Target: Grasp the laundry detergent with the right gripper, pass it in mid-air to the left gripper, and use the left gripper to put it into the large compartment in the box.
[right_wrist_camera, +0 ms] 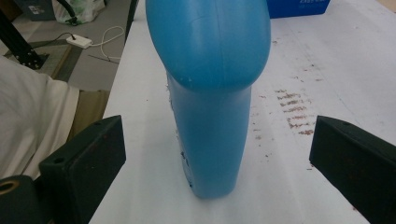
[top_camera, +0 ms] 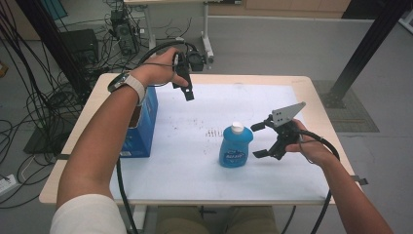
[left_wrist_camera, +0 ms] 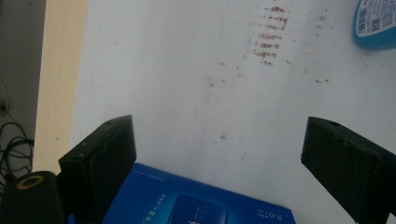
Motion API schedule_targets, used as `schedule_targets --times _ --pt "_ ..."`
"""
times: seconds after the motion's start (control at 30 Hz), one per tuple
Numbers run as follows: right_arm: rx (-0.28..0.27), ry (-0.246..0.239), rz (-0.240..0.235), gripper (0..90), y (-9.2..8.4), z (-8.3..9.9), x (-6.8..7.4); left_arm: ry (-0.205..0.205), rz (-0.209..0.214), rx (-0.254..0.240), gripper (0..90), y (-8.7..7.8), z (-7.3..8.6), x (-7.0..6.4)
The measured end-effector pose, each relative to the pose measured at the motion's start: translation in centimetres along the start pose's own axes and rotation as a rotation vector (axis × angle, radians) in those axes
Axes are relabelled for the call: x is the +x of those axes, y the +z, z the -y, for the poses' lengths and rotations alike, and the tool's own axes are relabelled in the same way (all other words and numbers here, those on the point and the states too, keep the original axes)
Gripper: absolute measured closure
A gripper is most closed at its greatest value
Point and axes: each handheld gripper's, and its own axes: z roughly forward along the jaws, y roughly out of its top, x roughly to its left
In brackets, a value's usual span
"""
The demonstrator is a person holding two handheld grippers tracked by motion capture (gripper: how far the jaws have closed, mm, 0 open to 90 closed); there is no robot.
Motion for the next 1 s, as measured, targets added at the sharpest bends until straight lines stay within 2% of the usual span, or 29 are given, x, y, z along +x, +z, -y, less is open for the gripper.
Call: schedule_targets --times 1.0 --pt "0.004 0.001 -0.002 3.4 0.08 0.01 -0.02 -0.003 0.002 0.000 10.6 0.12 0.09 0.02"
